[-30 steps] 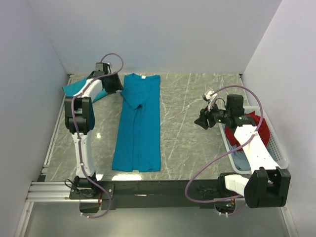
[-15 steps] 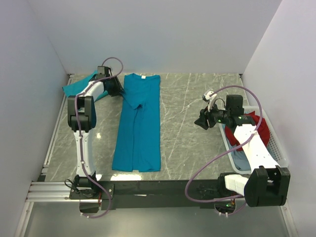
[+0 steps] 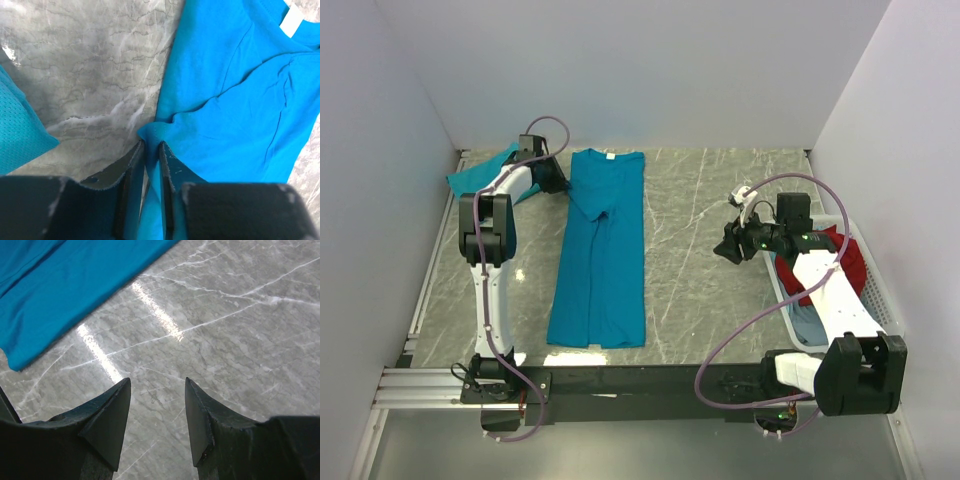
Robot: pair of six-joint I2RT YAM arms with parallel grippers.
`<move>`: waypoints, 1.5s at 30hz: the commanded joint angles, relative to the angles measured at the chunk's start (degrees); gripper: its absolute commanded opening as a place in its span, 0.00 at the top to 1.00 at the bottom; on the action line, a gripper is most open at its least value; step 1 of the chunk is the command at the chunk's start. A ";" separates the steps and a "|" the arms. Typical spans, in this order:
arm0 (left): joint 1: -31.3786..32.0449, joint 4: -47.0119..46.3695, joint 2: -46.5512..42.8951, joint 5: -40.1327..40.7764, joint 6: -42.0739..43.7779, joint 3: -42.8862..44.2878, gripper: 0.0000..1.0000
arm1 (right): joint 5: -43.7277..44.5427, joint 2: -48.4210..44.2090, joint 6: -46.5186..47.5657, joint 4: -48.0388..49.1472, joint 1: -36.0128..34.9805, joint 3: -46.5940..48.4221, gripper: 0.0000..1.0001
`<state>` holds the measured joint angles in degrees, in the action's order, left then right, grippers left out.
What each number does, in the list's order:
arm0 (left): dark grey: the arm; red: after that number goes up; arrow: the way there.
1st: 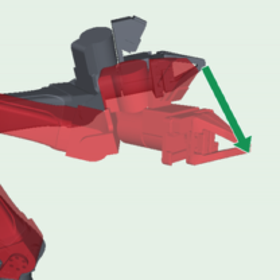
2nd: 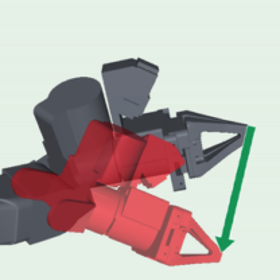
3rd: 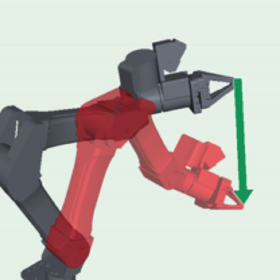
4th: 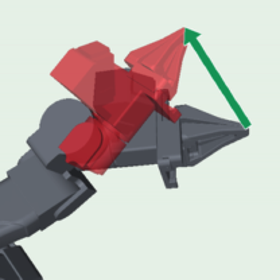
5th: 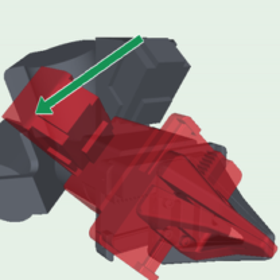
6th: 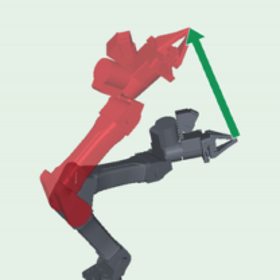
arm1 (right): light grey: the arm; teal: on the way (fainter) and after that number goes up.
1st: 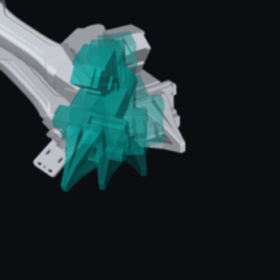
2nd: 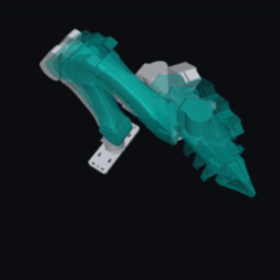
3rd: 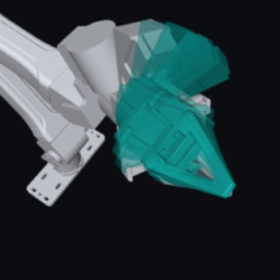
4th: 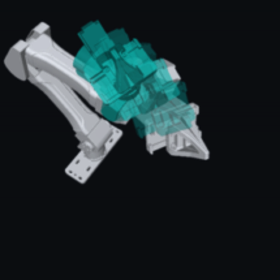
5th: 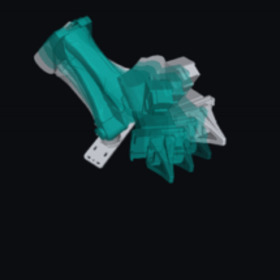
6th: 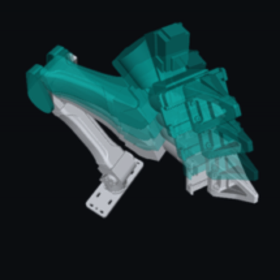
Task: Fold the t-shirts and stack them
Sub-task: Fold the tshirt
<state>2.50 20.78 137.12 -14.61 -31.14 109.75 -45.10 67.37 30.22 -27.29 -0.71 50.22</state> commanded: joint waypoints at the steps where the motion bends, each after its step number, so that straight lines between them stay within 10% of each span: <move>1: 0.13 -0.30 -1.42 2.75 0.81 0.55 0.76 | -0.60 -0.05 0.90 -0.31 0.45 1.11 0.46; 28: 12.43 0.93 -6.34 14.44 13.03 2.74 0.73 | -0.95 0.92 1.86 -1.89 0.45 1.73 0.46; 43: 13.76 -5.54 -20.88 11.53 18.48 -3.21 0.53 | -0.87 1.53 2.74 -2.59 0.36 1.73 0.46; 45: 13.15 -10.64 -25.65 15.39 18.13 -12.08 0.34 | -0.95 1.71 2.74 -2.77 0.27 1.81 0.46</move>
<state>16.34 19.25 123.28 -2.61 -14.90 103.37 -45.19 68.84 32.05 -29.43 -0.71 50.24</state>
